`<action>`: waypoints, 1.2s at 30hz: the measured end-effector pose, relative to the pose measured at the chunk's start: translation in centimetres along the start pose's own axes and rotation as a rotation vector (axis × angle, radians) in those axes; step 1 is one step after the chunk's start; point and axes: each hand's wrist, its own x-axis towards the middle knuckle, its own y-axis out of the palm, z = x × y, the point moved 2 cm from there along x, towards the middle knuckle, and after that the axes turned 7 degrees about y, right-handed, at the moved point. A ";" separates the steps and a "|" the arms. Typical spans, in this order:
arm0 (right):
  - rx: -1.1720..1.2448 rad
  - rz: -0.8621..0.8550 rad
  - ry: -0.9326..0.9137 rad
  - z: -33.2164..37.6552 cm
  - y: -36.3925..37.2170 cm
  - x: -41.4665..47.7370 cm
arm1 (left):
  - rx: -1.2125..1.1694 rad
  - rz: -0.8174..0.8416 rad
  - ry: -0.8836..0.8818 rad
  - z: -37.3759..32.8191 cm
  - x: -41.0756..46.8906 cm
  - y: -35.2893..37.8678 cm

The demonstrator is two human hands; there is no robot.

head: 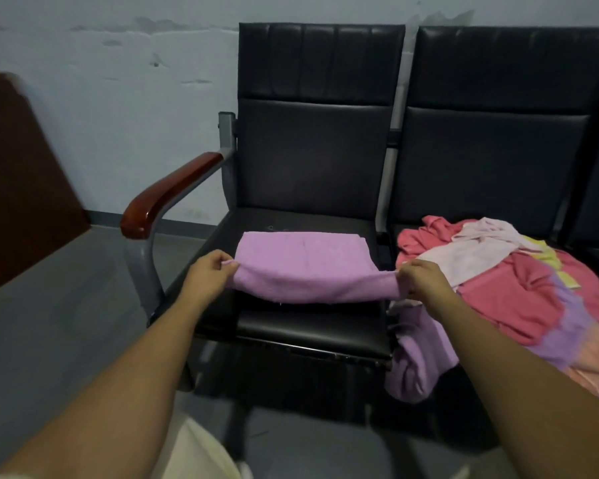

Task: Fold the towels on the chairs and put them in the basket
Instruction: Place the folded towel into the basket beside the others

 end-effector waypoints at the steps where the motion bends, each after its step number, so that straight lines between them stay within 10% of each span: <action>1: -0.012 0.024 0.004 0.2 -0.4 -0.2 | 0.010 0.024 -0.010 -0.1 0.0 -0.1; 6: -0.110 0.090 -0.017 0.6 -1.1 -0.4 | 0.053 0.185 -0.120 0.3 -0.4 0.1; 16: -0.261 -0.053 -0.291 -0.4 0.9 3.1 | 0.062 -0.128 -0.016 -0.5 2.3 1.6; 36: -0.388 -0.167 -0.210 -1.9 8.3 14.8 | 0.159 -0.103 -0.269 3.9 14.0 9.0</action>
